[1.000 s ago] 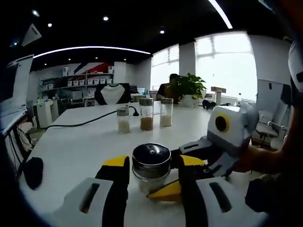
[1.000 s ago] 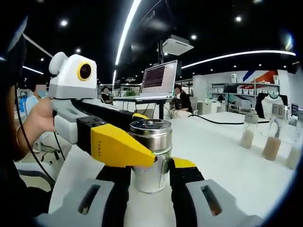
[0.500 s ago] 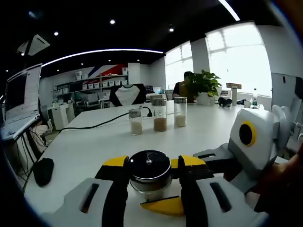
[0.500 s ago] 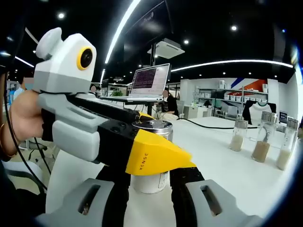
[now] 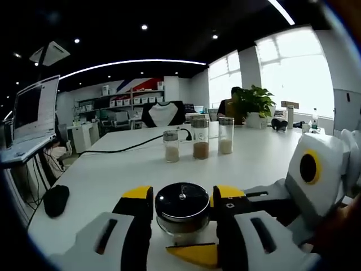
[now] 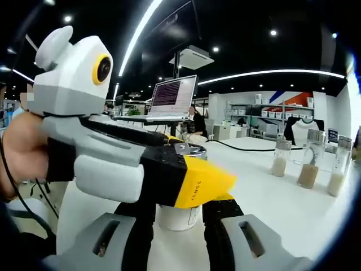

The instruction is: Rotate the seasoning bottle until the label or dispensing opening points toward the visible target arrow and the bottle remains upright within the marked orientation range

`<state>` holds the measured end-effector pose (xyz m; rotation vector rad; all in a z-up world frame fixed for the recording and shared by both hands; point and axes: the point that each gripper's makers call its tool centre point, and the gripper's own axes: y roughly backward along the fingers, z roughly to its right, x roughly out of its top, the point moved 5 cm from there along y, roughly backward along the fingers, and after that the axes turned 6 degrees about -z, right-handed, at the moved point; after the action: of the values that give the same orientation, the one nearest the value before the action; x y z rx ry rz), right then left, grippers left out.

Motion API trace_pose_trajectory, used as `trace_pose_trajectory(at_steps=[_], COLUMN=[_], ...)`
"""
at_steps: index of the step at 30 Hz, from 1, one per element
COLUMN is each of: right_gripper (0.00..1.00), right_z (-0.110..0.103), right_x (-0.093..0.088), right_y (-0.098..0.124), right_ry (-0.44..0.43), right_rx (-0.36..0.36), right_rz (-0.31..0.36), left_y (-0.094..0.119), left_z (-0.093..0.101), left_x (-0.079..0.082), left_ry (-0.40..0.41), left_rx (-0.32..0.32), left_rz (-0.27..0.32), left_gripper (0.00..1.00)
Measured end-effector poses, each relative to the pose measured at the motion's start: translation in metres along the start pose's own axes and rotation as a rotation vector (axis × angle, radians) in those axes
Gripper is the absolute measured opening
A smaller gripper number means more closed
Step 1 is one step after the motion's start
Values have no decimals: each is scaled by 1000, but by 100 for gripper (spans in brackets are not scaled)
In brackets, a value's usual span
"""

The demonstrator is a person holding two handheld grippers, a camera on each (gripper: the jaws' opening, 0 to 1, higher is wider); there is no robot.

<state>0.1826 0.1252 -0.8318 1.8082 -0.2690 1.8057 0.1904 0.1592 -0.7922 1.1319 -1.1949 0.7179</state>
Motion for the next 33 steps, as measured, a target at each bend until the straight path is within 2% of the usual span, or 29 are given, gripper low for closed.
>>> trace_pose_trajectory(at_steps=[6, 12, 16, 27, 29, 33], right_gripper=[30, 31, 30, 31, 33, 36], right_z=[0, 0, 0, -1, -1, -1], right_x=[0, 0, 0, 0, 2, 4], right_y=[0, 0, 0, 1, 1, 0], right_ry=[-3, -3, -3, -4, 37, 24], right_rx=[-2, -3, -1, -18, -46, -41], right_rz=[2, 2, 3, -1, -1, 8], left_y=[-2, -5, -4, -8, -8, -9], left_z=[0, 2, -1, 0, -1, -1], left_x=[4, 3, 7, 4, 4, 4], left_ry=[23, 45, 60, 49, 49, 44], left_rx=[50, 62, 83, 85, 83, 77], left_rz=[30, 31, 64, 52, 55, 56], left_gripper=[45, 45, 40, 39, 39, 39])
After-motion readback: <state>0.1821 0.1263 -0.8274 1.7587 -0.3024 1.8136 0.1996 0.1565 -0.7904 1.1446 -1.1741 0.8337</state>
